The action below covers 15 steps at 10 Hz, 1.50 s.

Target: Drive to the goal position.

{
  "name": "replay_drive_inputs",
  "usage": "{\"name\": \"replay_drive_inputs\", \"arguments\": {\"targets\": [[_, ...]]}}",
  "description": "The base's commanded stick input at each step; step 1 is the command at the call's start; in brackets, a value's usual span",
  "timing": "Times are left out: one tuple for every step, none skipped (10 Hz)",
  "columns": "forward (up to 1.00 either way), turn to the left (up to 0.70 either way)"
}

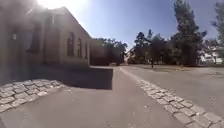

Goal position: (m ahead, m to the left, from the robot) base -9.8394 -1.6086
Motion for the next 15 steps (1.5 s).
{"name": "replay_drive_inputs", "arguments": {"targets": [[0.70,0.00],[0.70,0.00],[0.70,0.00],[0.70,0.00],[0.70,0.00],[0.70,0.00],[0.70,0.00],[0.70,0.00],[0.70,0.00],[0.70,0.00],[0.70,0.00],[0.70,0.00],[0.70,0.00],[0.70,0.00],[0.70,0.00]]}}
